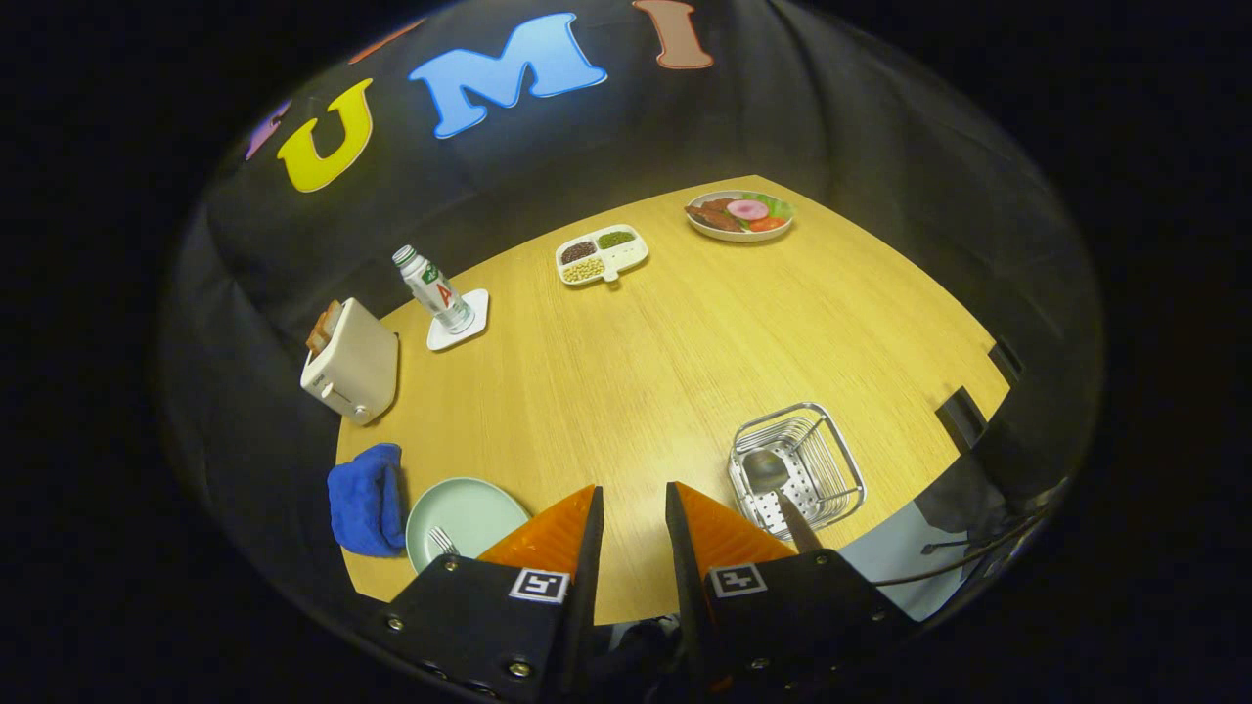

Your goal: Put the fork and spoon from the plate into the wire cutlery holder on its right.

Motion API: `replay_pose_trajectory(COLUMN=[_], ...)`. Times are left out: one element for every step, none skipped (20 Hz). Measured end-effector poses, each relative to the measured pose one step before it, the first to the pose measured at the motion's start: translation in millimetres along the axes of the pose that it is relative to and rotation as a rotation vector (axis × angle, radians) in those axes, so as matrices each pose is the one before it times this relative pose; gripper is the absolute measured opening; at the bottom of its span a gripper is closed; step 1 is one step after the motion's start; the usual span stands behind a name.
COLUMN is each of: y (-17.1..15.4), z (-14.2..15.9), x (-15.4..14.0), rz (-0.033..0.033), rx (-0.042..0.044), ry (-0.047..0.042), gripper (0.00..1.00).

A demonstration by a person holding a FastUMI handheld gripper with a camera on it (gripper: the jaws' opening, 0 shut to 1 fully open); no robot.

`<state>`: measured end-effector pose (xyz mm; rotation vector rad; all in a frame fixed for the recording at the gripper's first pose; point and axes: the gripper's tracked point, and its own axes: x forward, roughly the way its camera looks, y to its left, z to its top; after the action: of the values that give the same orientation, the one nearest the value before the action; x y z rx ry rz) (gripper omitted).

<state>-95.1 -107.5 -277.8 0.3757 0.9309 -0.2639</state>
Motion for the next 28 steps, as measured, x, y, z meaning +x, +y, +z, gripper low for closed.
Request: replay_pose_trajectory(y=[6.89, 6.19, 6.22, 6.5, 6.04, 6.8, 6.1, 5.98, 6.23, 6.07, 6.35, 6.34, 6.41, 5.9, 5.52, 3.93, 5.65, 4.39, 4.89, 3.09, 5.2, 5.04, 5.26, 4.55, 4.75, 5.09, 5.18, 5.16], z=[-1.26, -1.29, -1.32, -0.6, -1.53, -0.14, -1.15, -1.48, -1.03, -1.82, -0.93, -2.03, -0.66, -2.66, -4.43, -5.83, -6.07, -5.27, -5.54, -5.58, -5.91, -4.67, -5.22, -4.28, -3.5, -3.01, -1.36, -2.75], x=[2.92, 2.67, 2.24, 2.56, 2.35, 2.74, 2.64, 2.49, 2.41, 2.67, 2.47, 3.0, 3.26, 3.99, 4.72, 5.12, 4.7, 4.72, 5.13, 5.0, 4.59, 4.17, 5.75, 4.63, 3.07, 3.12, 3.37, 3.9], rz=[0.01011, 0.01038, 0.0111, 0.0104, 0.01137, 0.01096, 0.0107, 0.01076, 0.01053, 0.01157, 0.00973, 0.01029, 0.01073, 0.01083, 0.00961, 0.00872, 0.00694, 0.00712, 0.00621, 0.00586, 0.00932, 0.00989, 0.00842, 0.00853, 0.00644, 0.00888, 0.00986, 0.00863], rx=[-0.01269, -0.01291, -0.01236, -0.01121, -0.01023, -0.00926, -0.00985, -0.00956, -0.01024, -0.01119, -0.01195, -0.01243, -0.01153, -0.01063, -0.01332, -0.01391, -0.01465, -0.01579, -0.01697, -0.01771, -0.01524, -0.0106, -0.01023, -0.01017, -0.00965, -0.00628, -0.00294, -0.00187], ry=[0.00621, 0.00733, 0.00667, 0.00766, 0.00758, 0.00635, 0.00742, 0.00724, 0.00832, 0.00895, 0.00965, 0.00918, 0.00951, 0.01136, 0.01974, 0.02367, 0.02396, 0.02117, 0.02135, 0.02386, 0.02747, 0.02462, 0.02113, 0.02061, 0.01656, 0.01534, 0.016, 0.01546], gripper=[0.38, 0.38, 0.38, 0.38, 0.38, 0.38, 0.38, 0.38, 0.38, 0.38, 0.38, 0.38, 0.38, 0.38, 0.38, 0.38, 0.38, 0.38, 0.38, 0.38, 0.38, 0.38, 0.38, 0.38, 0.38, 0.38, 0.38, 0.38])
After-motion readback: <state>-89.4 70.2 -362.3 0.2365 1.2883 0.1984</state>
